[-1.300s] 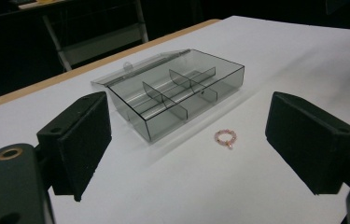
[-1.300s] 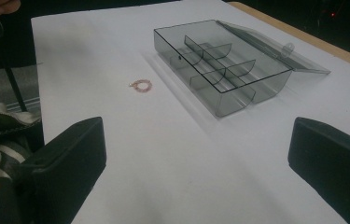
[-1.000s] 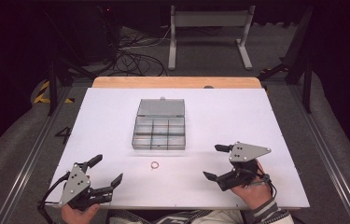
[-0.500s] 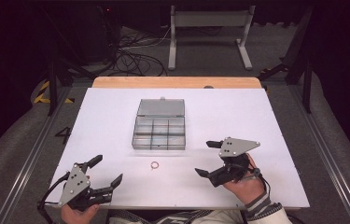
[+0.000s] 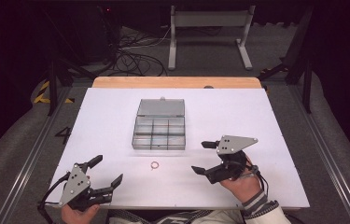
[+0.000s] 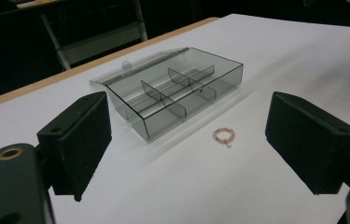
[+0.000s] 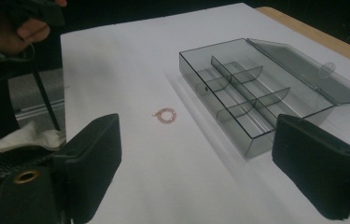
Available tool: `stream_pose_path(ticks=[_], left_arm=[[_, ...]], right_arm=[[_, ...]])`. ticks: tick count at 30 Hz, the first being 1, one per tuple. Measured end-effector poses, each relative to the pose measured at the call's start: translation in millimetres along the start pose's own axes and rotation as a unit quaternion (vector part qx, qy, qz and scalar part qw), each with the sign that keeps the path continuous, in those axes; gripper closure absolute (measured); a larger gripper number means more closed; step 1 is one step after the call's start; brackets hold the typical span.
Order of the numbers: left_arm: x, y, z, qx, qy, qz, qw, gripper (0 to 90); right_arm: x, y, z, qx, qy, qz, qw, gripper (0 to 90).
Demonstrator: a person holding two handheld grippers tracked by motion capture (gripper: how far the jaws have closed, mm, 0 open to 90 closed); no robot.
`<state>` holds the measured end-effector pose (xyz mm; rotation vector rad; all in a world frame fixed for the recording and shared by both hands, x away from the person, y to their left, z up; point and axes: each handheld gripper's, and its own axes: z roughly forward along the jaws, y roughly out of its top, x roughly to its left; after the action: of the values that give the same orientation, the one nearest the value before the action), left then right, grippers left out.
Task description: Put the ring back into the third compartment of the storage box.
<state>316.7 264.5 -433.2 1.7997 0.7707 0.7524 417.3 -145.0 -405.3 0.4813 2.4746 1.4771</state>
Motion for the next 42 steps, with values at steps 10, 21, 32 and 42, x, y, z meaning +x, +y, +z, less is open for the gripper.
stream_pose_path(ticks=[10,21,32,42], left_arm=[[0.2,0.0,-0.4,-0.002,0.0,0.001,1.0,15.0],[0.2,0.0,-1.1,-0.002,-0.001,0.001,1.0,14.9],[0.3,0.1,-1.6,-0.003,-0.002,0.0,1.0,14.9],[0.1,0.0,-1.7,-0.004,-0.003,-0.003,1.0,15.0]], right_arm=[[-2.5,10.3,14.4,0.01,0.009,0.008,0.9999,24.8],[-4.6,18.5,39.3,0.031,0.017,0.001,0.9994,25.3],[-6.0,26.7,64.8,0.044,0.028,-0.004,0.9986,25.6],[-5.4,31.0,86.7,0.057,0.037,-0.009,0.9976,26.3]])
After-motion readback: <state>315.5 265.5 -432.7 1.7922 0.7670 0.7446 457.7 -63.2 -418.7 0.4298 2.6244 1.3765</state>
